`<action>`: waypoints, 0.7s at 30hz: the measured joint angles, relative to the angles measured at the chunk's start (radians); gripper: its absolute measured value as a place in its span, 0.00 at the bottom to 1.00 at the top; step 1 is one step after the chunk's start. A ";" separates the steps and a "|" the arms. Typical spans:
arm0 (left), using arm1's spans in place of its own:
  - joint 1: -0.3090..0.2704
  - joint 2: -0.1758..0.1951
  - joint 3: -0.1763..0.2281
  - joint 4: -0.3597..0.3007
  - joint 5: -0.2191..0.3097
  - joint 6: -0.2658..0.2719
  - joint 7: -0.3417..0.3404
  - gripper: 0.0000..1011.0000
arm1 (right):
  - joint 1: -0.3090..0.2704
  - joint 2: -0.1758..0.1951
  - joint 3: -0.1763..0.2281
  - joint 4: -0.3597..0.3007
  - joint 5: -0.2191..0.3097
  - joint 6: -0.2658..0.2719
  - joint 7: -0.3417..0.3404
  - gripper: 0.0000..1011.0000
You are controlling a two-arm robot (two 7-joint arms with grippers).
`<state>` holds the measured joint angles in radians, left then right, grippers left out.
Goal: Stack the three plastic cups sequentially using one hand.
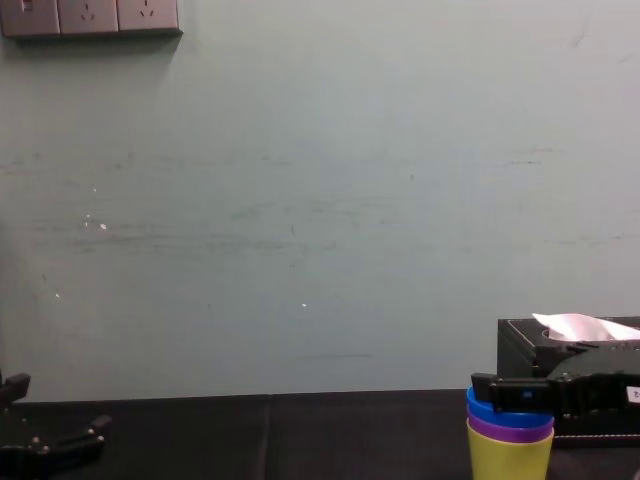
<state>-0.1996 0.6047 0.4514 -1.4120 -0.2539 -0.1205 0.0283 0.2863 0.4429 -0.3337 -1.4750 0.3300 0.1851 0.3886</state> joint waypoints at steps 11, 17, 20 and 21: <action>0.000 0.000 0.000 0.000 0.000 0.000 0.000 1.00 | -0.014 0.007 0.008 -0.022 0.001 -0.005 -0.001 0.99; 0.000 0.000 0.000 0.000 0.000 0.000 0.000 1.00 | -0.045 0.031 0.033 -0.057 0.011 -0.018 -0.001 0.99; 0.000 0.000 0.000 0.000 0.000 0.000 0.000 1.00 | -0.064 0.048 0.053 -0.071 0.018 -0.026 0.000 0.99; 0.000 0.000 0.000 0.000 0.000 0.000 0.000 1.00 | -0.072 0.054 0.061 -0.076 0.021 -0.030 -0.001 0.99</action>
<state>-0.1995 0.6047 0.4514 -1.4120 -0.2539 -0.1205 0.0283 0.2140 0.4971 -0.2722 -1.5505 0.3509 0.1554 0.3880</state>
